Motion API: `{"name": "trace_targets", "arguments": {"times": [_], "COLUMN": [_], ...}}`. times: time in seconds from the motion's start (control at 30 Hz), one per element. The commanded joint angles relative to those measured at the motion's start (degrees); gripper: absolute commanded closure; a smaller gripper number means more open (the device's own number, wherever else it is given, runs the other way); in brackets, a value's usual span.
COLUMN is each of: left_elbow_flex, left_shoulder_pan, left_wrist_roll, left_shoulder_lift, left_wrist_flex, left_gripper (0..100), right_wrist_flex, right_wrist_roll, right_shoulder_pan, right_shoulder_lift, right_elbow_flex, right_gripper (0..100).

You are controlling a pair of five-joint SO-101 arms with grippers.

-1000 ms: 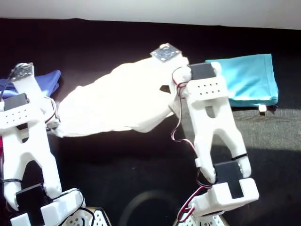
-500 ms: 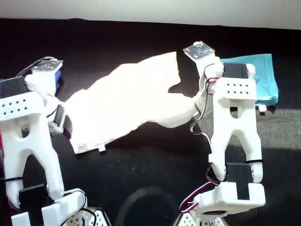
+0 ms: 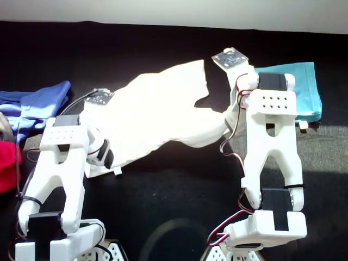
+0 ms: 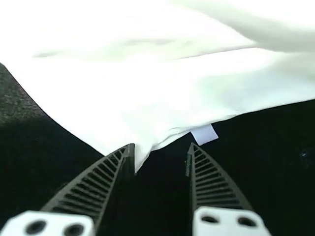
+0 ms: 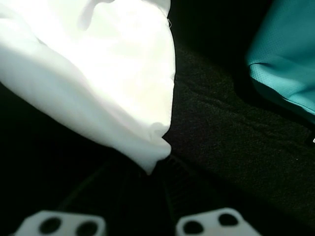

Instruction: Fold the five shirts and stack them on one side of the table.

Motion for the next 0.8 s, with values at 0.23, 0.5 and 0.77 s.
{"name": "trace_targets", "arguments": {"times": [0.23, 0.5, 0.77], "left_elbow_flex": [9.71, 13.23, 11.12], "left_shoulder_pan": [-4.0, -8.22, -8.22], "left_wrist_roll": [-8.0, -14.33, -14.51], "left_shoulder_lift": [-0.57, -0.57, -1.1], "left_wrist_flex": [-16.0, -16.7, -9.76], "left_gripper": [82, 82, 82], "right_wrist_flex": [0.48, 0.31, 0.31], "right_wrist_roll": [0.44, 0.44, 0.44], "right_shoulder_pan": [0.13, 0.13, 0.13], "right_shoulder_lift": [-3.38, -3.21, -3.12], "right_elbow_flex": [-1.98, -1.98, -1.98], "right_gripper": [99.3, 99.3, 99.3]}}
